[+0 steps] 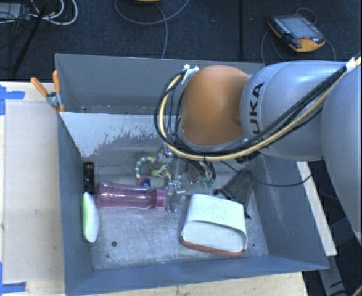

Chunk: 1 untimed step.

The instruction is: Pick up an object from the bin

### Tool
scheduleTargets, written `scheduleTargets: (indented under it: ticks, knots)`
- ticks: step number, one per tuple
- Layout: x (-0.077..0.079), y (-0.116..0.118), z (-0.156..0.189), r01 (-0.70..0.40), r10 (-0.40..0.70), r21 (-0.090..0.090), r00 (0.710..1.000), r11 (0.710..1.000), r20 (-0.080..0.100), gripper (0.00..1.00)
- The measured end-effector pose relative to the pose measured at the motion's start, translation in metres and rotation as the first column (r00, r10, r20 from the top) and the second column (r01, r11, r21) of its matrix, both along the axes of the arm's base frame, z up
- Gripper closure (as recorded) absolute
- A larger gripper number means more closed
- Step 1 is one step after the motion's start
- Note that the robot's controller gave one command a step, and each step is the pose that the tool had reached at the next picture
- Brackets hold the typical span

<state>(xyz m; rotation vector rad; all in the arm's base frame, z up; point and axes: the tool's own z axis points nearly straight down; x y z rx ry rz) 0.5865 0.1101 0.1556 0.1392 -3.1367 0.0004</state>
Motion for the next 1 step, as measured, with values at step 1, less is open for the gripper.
scheduleTargets:
  ticks: [1]
  knots:
    - [-0.0029,-0.0075,-0.0178,0.053,-0.053,0.001,0.999,0.999,0.001,0.0]
